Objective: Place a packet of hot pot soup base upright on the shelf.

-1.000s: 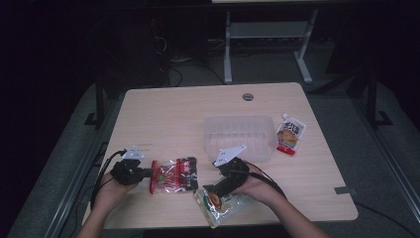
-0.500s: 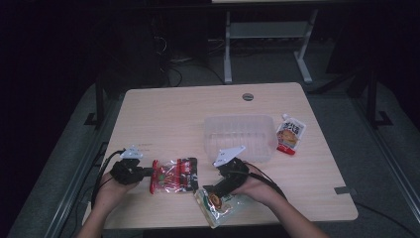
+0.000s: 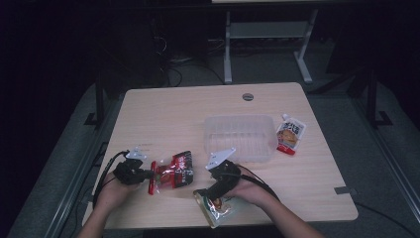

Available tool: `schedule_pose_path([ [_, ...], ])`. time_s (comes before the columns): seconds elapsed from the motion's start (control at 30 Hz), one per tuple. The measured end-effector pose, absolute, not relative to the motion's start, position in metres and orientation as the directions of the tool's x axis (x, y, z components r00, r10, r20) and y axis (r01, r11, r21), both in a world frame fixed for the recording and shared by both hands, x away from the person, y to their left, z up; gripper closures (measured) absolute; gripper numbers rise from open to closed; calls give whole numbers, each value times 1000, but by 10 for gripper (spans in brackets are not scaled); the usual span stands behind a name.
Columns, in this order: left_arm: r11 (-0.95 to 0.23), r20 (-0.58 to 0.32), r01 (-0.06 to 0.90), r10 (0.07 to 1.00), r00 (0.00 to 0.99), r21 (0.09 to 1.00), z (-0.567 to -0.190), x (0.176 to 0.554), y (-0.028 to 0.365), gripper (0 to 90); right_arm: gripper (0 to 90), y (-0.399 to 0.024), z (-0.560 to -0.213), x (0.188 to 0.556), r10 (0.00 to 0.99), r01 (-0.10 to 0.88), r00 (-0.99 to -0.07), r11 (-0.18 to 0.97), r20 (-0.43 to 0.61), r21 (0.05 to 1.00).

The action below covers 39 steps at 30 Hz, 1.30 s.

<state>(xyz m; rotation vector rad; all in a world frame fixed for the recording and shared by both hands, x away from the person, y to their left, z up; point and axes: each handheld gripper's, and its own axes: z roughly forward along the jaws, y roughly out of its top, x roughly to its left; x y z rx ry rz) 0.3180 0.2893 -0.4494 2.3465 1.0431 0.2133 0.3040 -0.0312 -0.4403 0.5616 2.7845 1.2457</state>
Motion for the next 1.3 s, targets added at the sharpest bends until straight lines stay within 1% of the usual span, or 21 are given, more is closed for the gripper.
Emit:
schedule_pose_path([
  [0.1,-546,-76,633,722,688,548,-449,318,289,898,126,-27,-441,306,339,317,-933,606,124,729],
  [0.23,-546,-76,634,722,687,547,-449,318,289,898,113,-17,-442,310,339,357,-923,579,182,733],
  [0.37,-541,-78,638,726,683,548,-449,318,289,898,106,-7,-446,316,341,379,-916,566,210,732],
  [0.43,-542,-78,638,726,683,547,-449,318,289,898,115,-3,-447,322,346,419,-901,544,261,727],
  [0.73,-543,-75,636,725,684,548,-449,318,289,898,152,11,-445,335,349,458,-884,505,312,731],
  [0.77,-538,-79,640,728,681,548,-449,318,289,898,196,14,-445,337,339,456,-886,505,317,733],
  [0.83,-538,-80,640,728,680,548,-449,318,289,898,210,16,-445,337,336,455,-886,502,319,735],
  [0.9,-537,-81,641,728,680,549,-449,318,289,898,284,20,-445,338,328,445,-891,501,313,742],
  [0.93,-538,-80,640,728,681,548,-449,318,289,898,305,21,-445,338,326,454,-887,493,327,742],
  [0.97,-538,-80,640,728,681,548,-449,318,289,898,305,21,-445,338,326,454,-887,493,327,742],
  [1.0,-539,-79,640,728,681,548,-449,318,289,898,331,21,-444,339,320,449,-890,491,325,747],
  [1.03,-539,-79,639,727,682,548,-449,318,289,898,396,22,-442,339,320,454,-887,478,333,752],
  [1.1,-539,-80,639,727,682,549,-449,318,289,898,477,23,-440,341,325,455,-886,472,330,755],
  [1.13,-540,-80,637,725,684,549,-449,319,289,898,510,23,-440,342,330,456,-885,471,329,755],
  [1.17,-540,-80,637,725,684,549,-449,319,289,898,510,23,-440,342,330,456,-885,471,329,755],
  [1.2,-539,-81,637,725,684,551,-450,319,289,898,564,24,-439,344,329,454,-886,472,326,756],
  [1.23,-539,-81,637,725,684,551,-450,319,289,898,580,25,-439,345,331,460,-883,472,332,752],
  [1.3,-539,-82,637,725,683,551,-450,319,290,898,642,27,-439,346,330,457,-885,478,329,750],
])
